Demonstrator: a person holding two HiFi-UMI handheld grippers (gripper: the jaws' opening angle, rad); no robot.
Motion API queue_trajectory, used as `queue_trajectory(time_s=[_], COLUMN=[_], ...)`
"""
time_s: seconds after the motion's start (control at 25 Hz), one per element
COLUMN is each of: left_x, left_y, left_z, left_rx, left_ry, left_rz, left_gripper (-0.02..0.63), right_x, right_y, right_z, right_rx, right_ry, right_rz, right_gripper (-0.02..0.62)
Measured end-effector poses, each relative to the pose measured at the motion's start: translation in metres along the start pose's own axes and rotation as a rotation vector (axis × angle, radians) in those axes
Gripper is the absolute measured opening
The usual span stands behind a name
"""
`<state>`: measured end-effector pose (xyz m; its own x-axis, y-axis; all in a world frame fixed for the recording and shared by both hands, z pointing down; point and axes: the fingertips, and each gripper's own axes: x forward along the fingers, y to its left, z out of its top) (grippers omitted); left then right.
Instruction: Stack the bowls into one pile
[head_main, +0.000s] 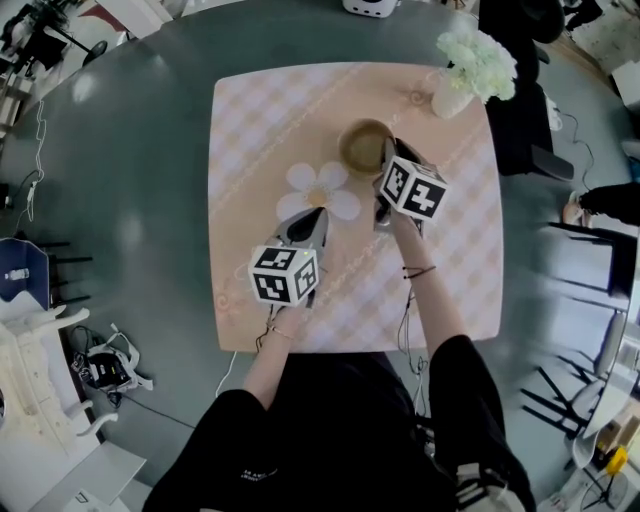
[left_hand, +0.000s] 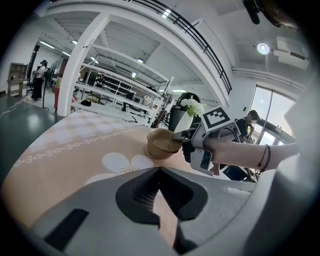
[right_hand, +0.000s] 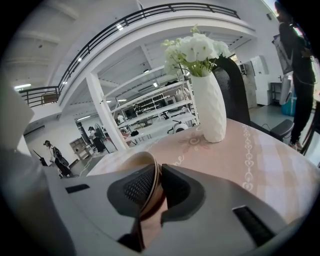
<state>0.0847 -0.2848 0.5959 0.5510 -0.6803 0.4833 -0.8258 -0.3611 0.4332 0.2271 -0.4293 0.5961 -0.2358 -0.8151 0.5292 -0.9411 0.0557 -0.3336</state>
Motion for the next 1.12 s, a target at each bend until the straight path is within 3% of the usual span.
queue_trajectory(time_s=[0.36, 0.6, 0.68, 0.92, 1.12], left_x=[-0.001, -0.006, -0.009, -0.021, -0.039], left_y=[-0.001, -0.007, -0.010, -0.016, -0.024], left_z=[-0.003, -0.003, -0.002, 0.004, 0.017], left_rx=[-0.002, 0.008, 0.020, 0.028, 0.047], left_ry=[0.003, -0.003, -0.008, -0.045, -0.101], left_rz=[0.009, 0.003, 0.000, 0.012, 0.014], left_gripper=[-0.003, -0.003, -0.003, -0.003, -0.003], right_x=[0.006, 0.008, 0.005, -0.014, -0.043], right_y=[0.003, 0.000, -0.002, -0.002, -0.005], right_z=[-0.004, -0.011, -0.009, -0.001, 0.002], right_rx=[-0.092, -0.147, -0.141, -0.084, -0.013], right_ry=[0.010, 0.045, 0.036, 0.000, -0.032], right_rz=[0.022, 0.030, 0.027, 0.047, 0.097], right_gripper=[0.029, 0.082, 0.114, 0.120, 0.041])
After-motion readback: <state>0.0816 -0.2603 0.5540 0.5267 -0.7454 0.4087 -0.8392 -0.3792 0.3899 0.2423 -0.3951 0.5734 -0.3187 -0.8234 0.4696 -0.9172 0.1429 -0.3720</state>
